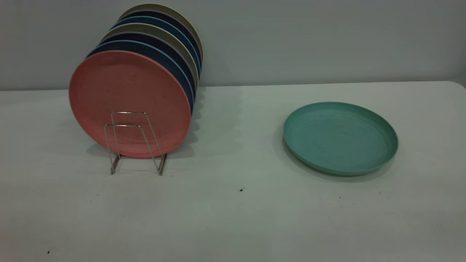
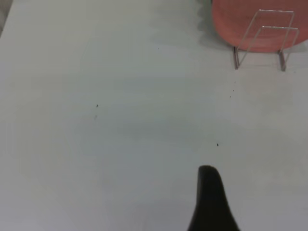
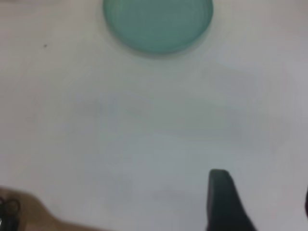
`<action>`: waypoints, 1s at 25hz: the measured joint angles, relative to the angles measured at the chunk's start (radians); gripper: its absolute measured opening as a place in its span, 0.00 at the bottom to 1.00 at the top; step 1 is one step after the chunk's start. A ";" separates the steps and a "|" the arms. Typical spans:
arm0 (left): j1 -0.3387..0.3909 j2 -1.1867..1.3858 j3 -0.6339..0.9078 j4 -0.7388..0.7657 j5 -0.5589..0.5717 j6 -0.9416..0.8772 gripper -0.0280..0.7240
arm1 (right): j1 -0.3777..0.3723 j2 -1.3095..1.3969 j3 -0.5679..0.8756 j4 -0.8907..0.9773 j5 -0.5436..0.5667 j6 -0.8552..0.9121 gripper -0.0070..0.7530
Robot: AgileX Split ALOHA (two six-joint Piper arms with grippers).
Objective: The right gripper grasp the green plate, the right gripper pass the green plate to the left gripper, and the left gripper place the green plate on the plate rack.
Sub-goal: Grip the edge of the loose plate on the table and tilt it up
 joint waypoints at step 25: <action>-0.116 1.462 -0.631 -0.509 -0.290 0.575 0.80 | -0.036 1.347 -0.337 0.761 -0.480 -0.646 0.77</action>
